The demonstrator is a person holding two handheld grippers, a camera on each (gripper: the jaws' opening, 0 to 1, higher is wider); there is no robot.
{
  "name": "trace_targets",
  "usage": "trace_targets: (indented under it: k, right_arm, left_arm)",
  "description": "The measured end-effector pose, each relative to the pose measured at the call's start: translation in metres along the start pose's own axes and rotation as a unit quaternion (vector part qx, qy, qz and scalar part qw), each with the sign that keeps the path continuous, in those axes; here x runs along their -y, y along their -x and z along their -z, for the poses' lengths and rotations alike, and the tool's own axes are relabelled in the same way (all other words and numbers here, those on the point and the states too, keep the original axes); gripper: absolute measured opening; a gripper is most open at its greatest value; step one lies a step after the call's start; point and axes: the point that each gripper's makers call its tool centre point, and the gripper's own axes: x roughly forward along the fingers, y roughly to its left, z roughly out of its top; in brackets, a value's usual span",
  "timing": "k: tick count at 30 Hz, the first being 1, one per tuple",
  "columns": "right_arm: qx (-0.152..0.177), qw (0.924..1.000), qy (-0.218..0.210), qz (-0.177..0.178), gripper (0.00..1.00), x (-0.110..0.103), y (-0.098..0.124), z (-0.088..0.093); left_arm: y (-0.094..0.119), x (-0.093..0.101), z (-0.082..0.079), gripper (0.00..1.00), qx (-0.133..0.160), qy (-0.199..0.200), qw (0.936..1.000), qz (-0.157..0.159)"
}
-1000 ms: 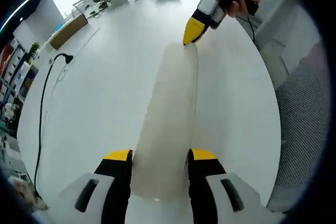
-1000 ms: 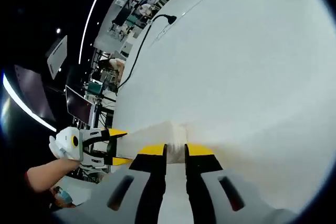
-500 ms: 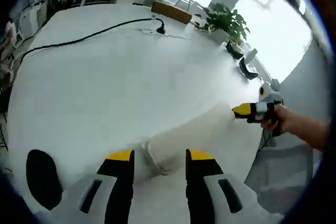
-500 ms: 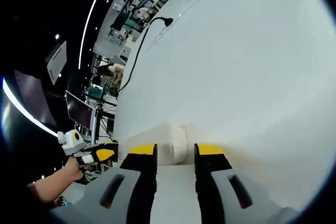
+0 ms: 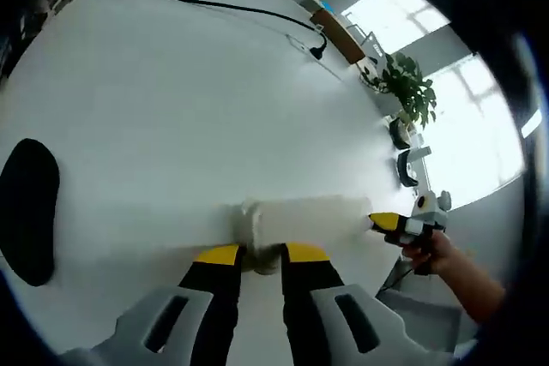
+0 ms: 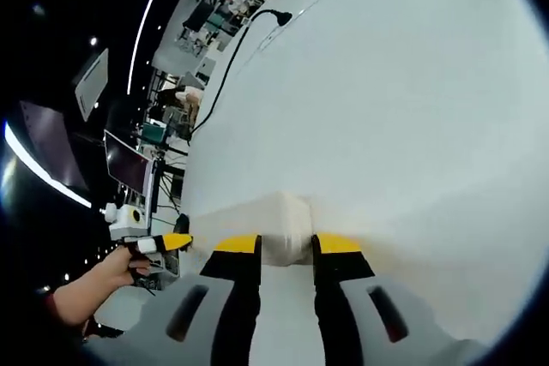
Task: Arrange the utensils inside the cutlery case until each visible utensil rests in its matching compartment.
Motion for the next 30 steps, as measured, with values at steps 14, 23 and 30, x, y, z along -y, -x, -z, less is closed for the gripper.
trace_targets:
  k: [14,23,30]
  right_arm:
    - [-0.023,0.9996,0.013,0.0,0.2,-0.006,0.003,0.004]
    - [-0.006,0.9991,-0.039,-0.015,0.24,-0.005,0.001,-0.012]
    - [-0.006,1.0,0.001,-0.003,0.18,-0.003,0.001,-0.013]
  left_arm:
    - [0.0,-0.005,0.001,0.17,-0.027,0.05,0.9982,0.021]
    - [-0.008,-0.003,-0.014,0.23,0.009,0.053,0.9985,0.009]
    - [-0.012,-0.004,-0.009,0.22,0.013,0.051,0.9984,0.019]
